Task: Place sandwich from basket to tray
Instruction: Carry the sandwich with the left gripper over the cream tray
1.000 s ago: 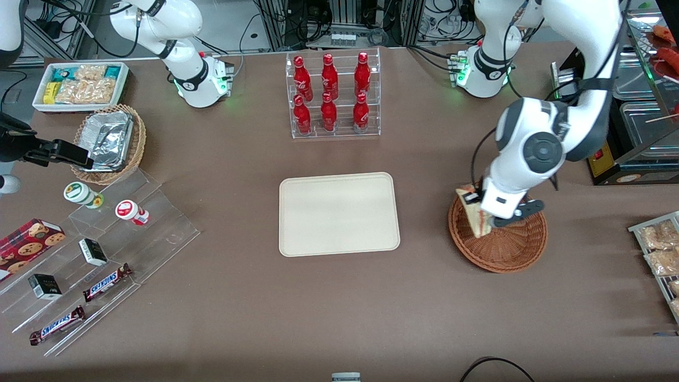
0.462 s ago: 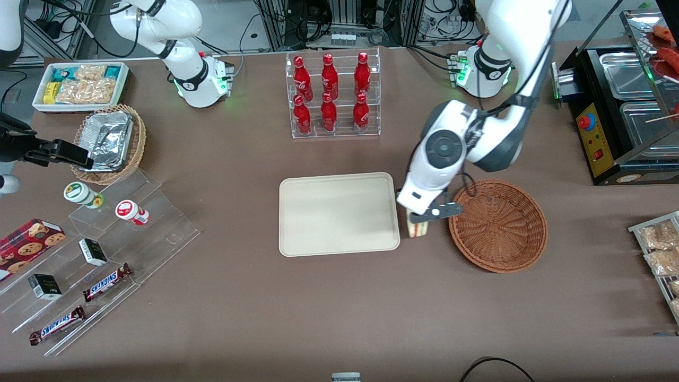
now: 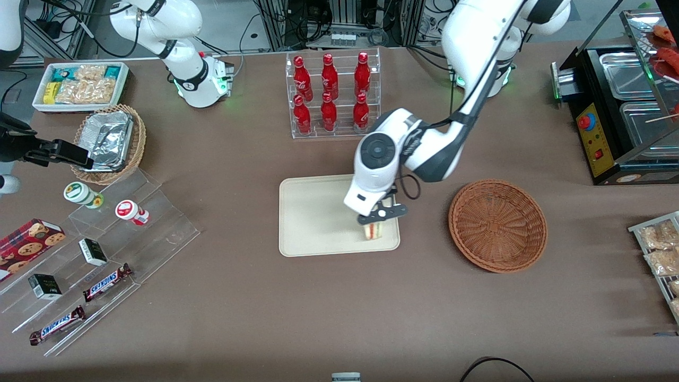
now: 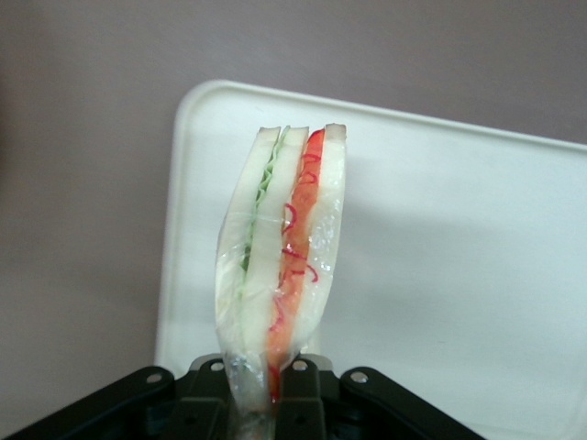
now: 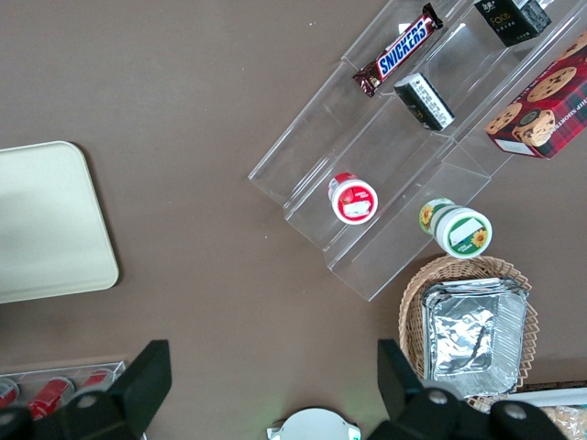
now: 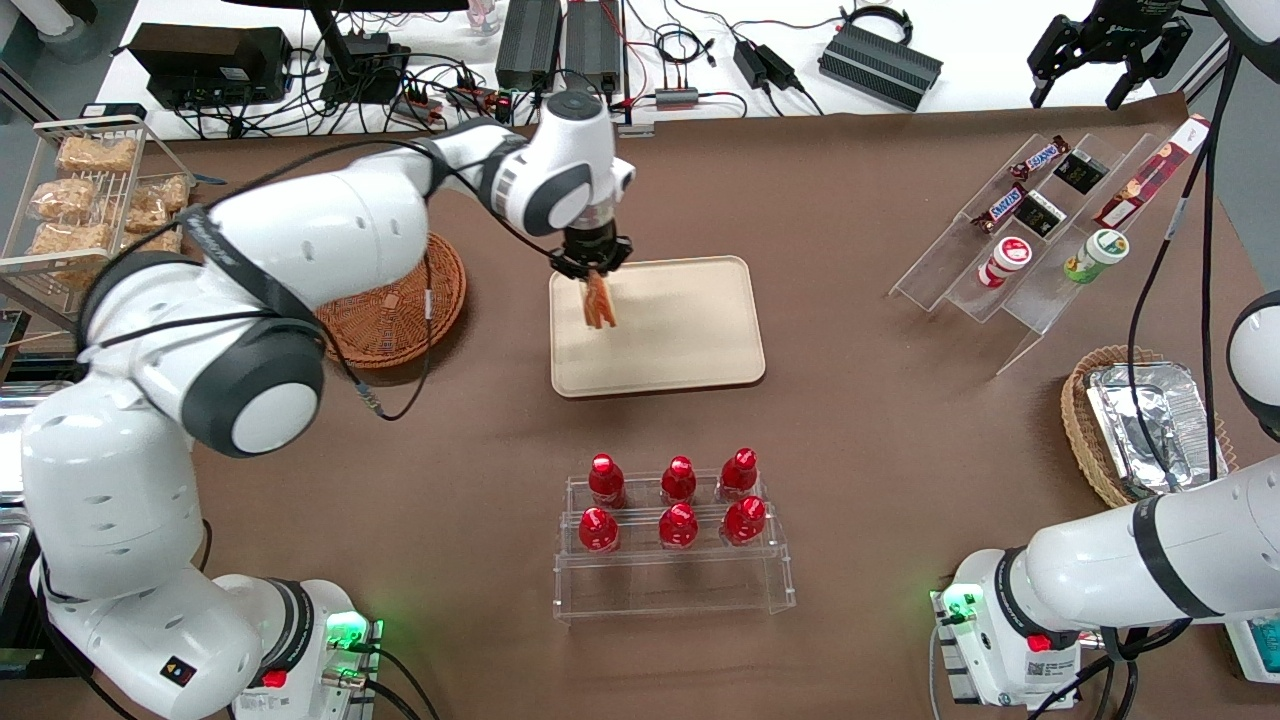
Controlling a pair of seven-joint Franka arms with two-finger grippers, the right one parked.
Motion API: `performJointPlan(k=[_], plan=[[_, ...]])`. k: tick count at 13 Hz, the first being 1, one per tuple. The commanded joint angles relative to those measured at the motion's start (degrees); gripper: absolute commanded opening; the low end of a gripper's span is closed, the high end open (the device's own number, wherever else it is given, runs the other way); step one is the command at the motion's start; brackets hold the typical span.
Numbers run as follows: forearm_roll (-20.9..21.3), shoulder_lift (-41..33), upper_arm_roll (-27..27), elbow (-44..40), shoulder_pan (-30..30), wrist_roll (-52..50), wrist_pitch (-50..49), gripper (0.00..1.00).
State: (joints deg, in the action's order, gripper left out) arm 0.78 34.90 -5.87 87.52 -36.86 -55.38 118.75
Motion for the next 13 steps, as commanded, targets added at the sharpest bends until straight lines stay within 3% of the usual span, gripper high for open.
performJointPlan(k=[1,5,13], plan=[[0.10,5.61,0.68,-7.70,-3.90,-3.93,-1.50,0.00],[0.19,9.39,0.68,-10.52,-7.26,-6.66,-1.33,0.00],[0.89,10.54,0.95,-10.70,-7.35,-7.02,-1.51,0.00]])
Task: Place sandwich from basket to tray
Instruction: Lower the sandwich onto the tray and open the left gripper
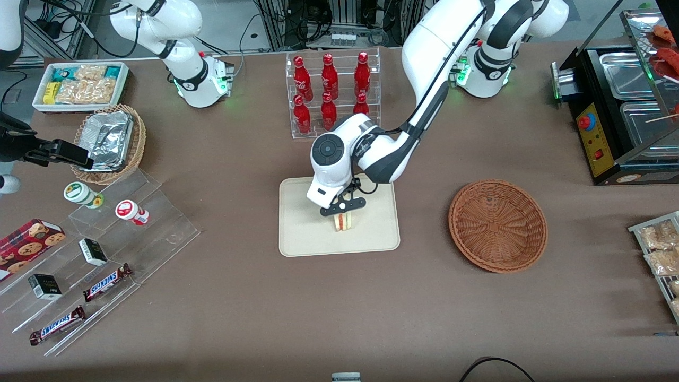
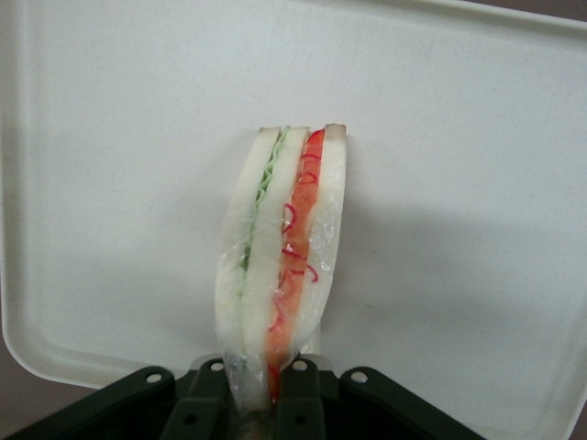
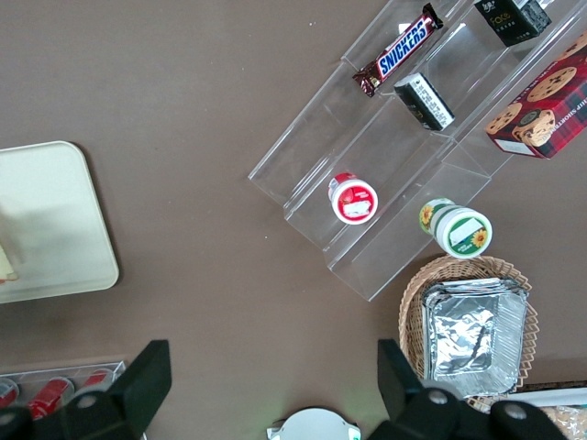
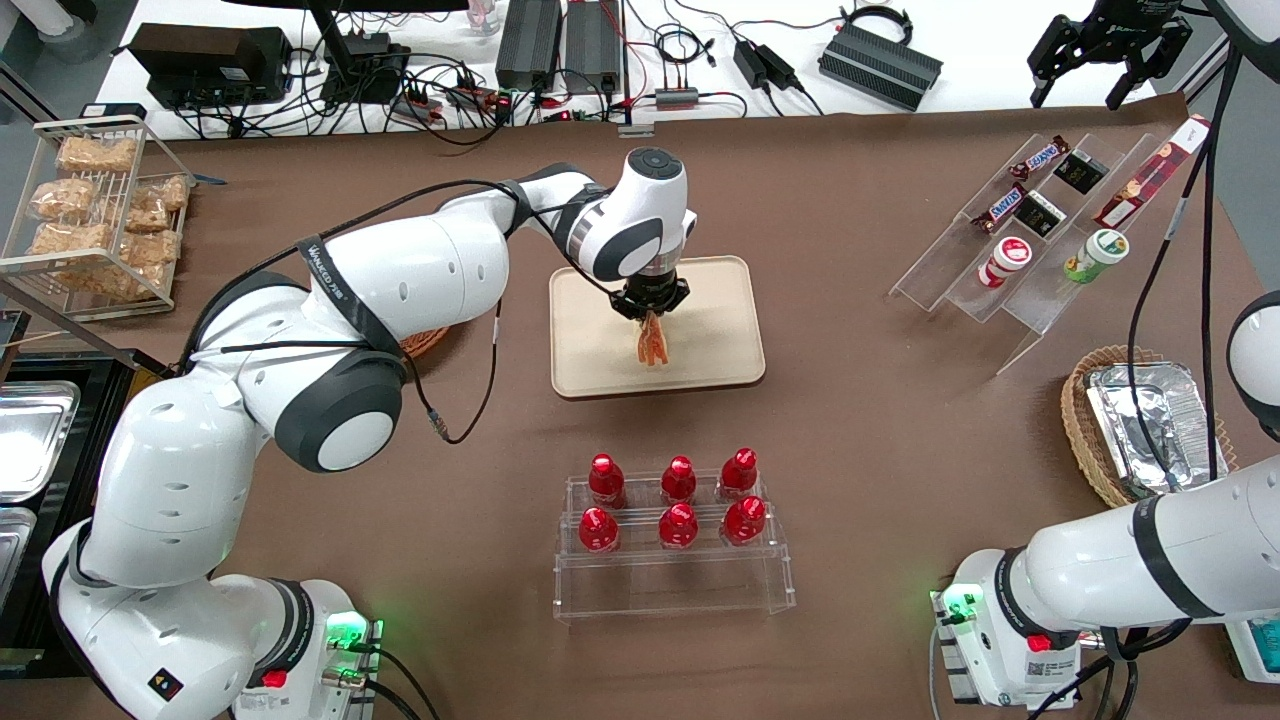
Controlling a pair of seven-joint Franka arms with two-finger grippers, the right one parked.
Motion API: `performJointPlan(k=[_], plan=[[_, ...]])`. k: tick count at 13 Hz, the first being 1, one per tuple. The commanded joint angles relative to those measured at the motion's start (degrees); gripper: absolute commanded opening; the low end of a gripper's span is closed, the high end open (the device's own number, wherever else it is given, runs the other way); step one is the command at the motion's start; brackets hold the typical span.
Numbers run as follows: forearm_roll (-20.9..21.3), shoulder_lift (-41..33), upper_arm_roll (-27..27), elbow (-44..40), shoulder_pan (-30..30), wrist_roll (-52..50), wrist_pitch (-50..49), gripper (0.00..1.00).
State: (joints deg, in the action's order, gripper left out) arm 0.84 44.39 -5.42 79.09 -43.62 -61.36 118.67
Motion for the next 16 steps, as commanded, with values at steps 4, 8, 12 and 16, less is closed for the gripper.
performJointPlan(k=[4,8,12,16], plan=[[0.92,1.84,0.58,-2.98,-0.50,-3.14,-1.42,0.00],[1.01,2.72,0.67,-3.86,-0.50,-5.35,-1.60,0.20],[1.01,2.20,0.76,-3.86,-0.41,-5.00,-1.77,1.00],[0.49,-0.35,0.85,-3.86,0.11,-5.26,-3.09,1.00]])
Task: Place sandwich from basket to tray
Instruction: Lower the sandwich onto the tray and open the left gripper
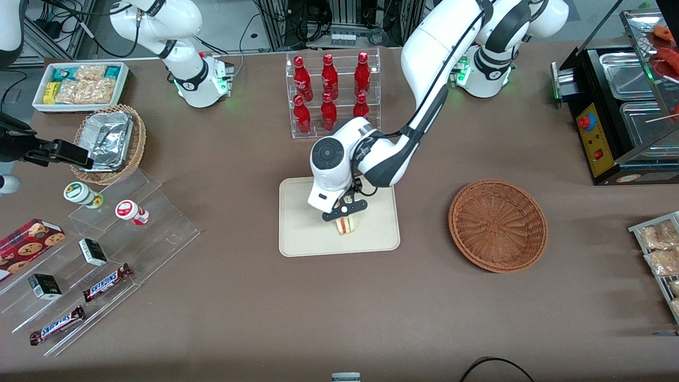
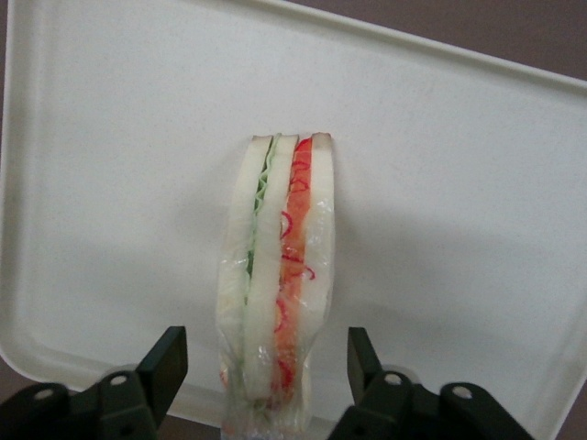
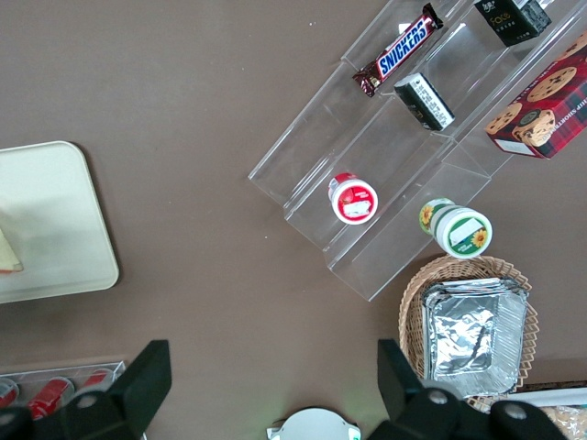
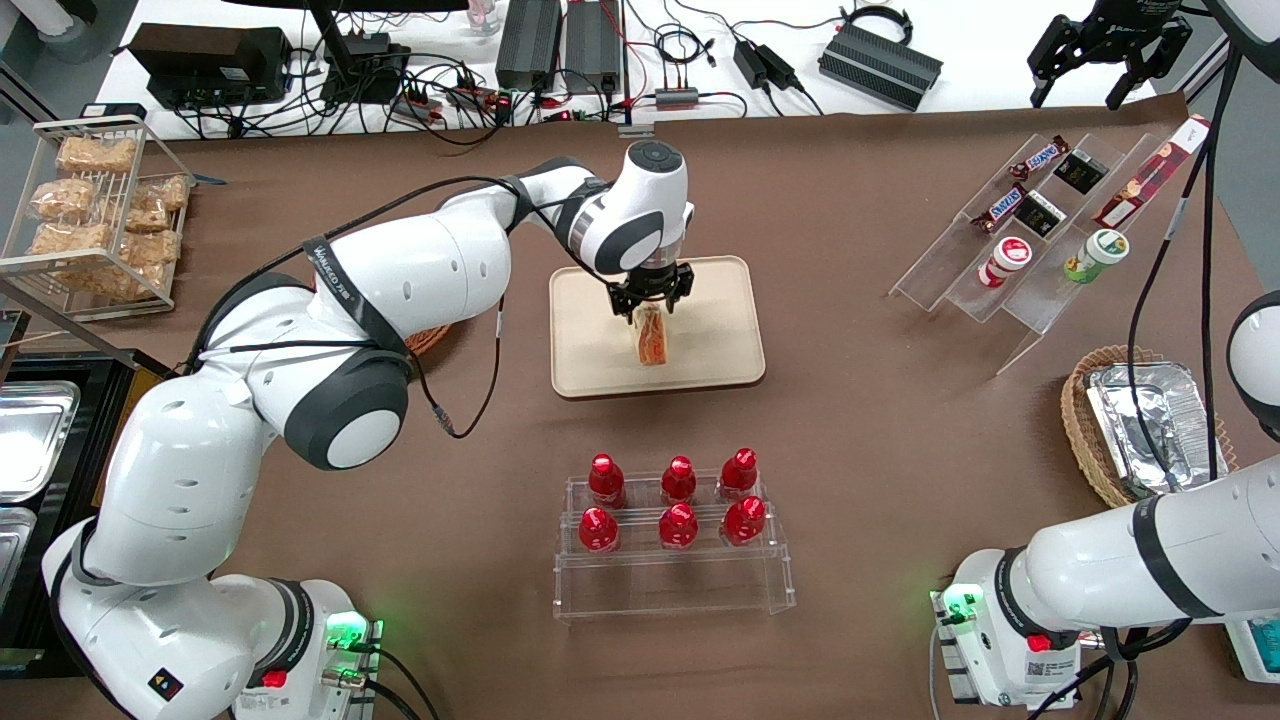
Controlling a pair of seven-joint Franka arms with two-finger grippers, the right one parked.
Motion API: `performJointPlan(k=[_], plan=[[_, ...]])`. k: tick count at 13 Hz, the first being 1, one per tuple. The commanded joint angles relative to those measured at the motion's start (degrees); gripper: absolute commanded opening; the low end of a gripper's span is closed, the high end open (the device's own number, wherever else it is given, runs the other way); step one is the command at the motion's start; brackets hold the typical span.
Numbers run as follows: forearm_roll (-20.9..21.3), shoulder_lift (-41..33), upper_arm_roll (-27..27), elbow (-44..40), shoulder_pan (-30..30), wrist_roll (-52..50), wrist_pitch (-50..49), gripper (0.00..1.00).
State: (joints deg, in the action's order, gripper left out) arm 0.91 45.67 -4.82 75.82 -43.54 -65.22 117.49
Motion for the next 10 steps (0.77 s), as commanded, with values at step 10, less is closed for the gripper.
performJointPlan(k=[10], plan=[[0.15,-8.75,0.25,-0.24,5.63,1.67,-9.71,1.00]])
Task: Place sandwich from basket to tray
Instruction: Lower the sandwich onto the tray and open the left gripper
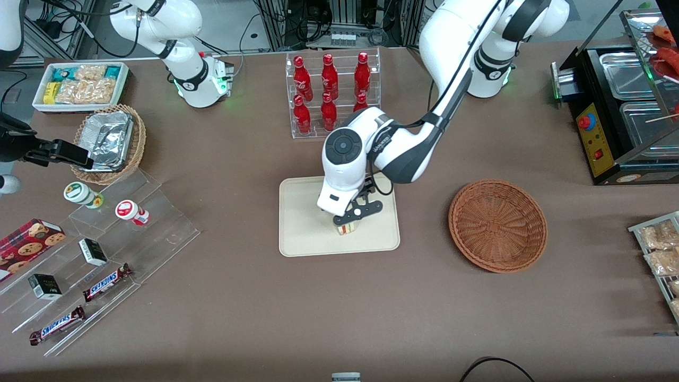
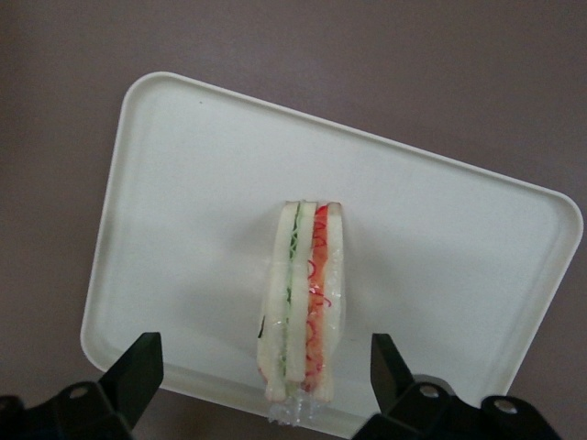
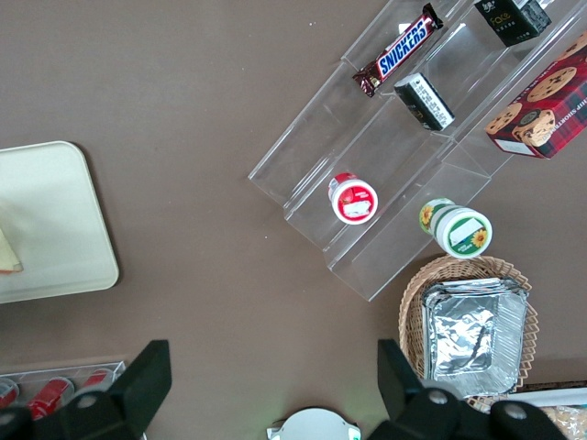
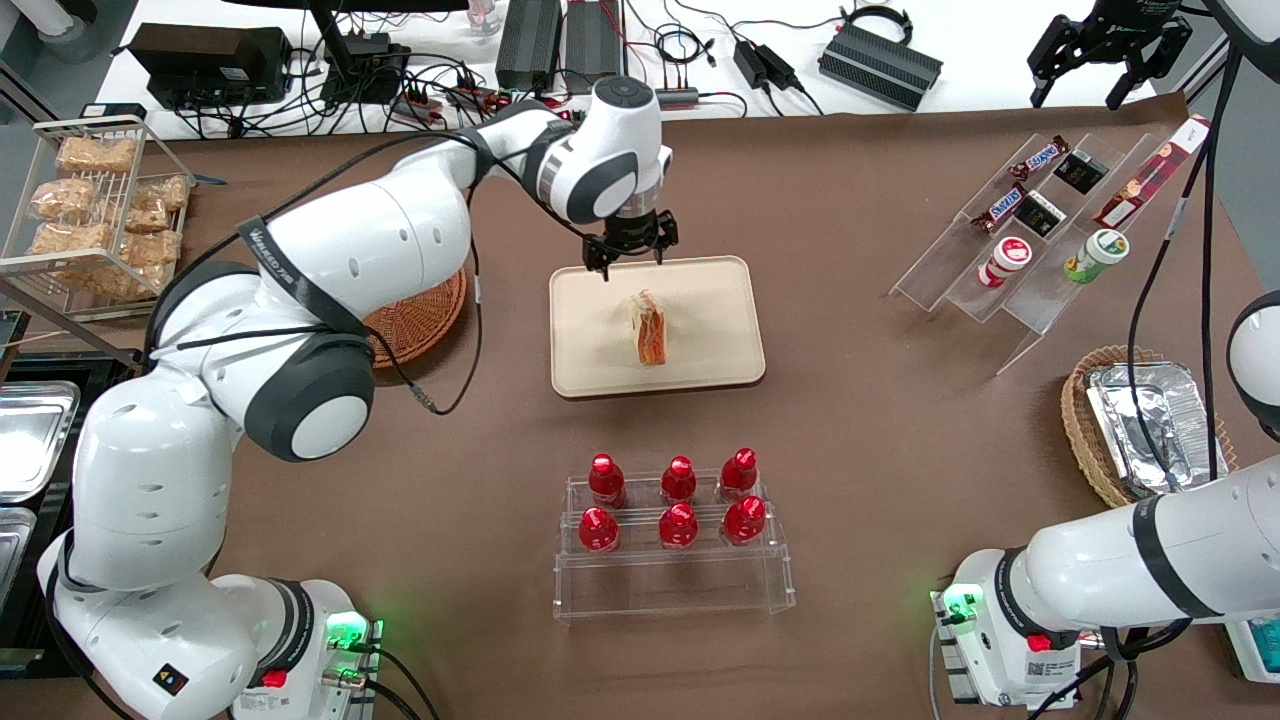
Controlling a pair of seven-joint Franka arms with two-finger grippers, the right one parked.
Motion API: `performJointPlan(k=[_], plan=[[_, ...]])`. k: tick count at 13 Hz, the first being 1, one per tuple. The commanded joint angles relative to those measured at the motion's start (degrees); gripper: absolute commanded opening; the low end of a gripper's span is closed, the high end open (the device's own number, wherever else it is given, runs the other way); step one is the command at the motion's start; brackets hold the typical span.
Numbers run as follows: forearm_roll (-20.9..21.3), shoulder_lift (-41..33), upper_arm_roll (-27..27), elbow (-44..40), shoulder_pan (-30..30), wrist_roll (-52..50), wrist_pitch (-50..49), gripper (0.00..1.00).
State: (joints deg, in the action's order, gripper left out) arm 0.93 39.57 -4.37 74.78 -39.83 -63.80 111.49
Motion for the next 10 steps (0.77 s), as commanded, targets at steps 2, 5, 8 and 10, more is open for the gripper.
performJointPlan(k=[2,5,8,10], plan=[[0.21,-5.02,-0.28,1.24,4.66,1.92,-8.02,1.00],[0.13,-6.69,-0.28,2.03,8.70,6.48,-9.53,1.00],[-0.66,-10.99,-0.28,6.23,11.69,12.72,-9.53,1.00],[-1.80,-14.33,-0.28,9.23,14.76,18.77,-9.88,1.00]])
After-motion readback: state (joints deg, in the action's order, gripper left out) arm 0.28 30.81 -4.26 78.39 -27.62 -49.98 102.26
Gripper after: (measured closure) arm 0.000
